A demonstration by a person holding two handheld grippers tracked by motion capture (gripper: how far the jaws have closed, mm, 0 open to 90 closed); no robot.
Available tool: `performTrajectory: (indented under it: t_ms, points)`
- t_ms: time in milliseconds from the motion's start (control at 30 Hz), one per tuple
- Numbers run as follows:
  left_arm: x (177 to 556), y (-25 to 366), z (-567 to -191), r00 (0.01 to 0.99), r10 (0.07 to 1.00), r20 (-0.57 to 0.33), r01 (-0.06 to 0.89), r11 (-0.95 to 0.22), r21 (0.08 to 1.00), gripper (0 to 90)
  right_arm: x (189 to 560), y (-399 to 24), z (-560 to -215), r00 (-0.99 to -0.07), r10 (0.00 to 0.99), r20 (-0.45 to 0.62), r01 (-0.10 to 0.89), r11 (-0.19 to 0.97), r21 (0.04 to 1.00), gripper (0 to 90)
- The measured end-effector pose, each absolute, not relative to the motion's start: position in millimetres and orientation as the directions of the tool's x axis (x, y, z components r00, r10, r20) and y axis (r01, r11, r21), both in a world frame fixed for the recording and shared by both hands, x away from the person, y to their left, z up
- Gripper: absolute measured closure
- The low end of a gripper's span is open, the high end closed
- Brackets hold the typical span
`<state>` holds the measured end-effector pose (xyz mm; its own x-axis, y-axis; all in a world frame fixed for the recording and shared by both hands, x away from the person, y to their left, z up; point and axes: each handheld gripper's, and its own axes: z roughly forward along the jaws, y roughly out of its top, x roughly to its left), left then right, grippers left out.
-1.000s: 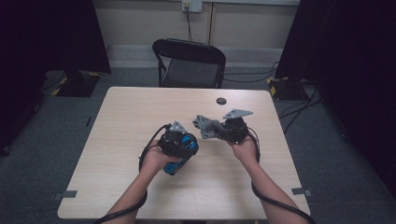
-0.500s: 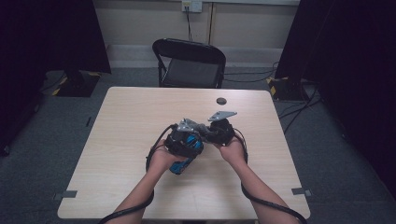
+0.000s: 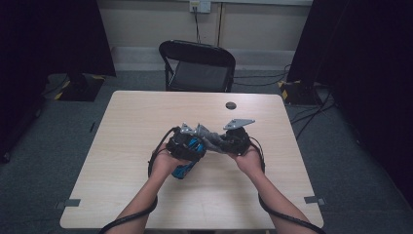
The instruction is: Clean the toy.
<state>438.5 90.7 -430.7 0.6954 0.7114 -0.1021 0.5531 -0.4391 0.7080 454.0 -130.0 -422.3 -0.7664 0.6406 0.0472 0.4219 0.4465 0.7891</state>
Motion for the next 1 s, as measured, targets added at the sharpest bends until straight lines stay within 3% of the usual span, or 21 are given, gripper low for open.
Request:
performTrajectory:
  t_ms: [1000]
  points:
    - [447, 106, -422, 0.648, 0.757, -0.085, 0.573, -0.410, 0.710, 25.7, 437, -134, -419, -0.807, 0.591, 0.002, 0.371, 0.504, 0.780, 75.2]
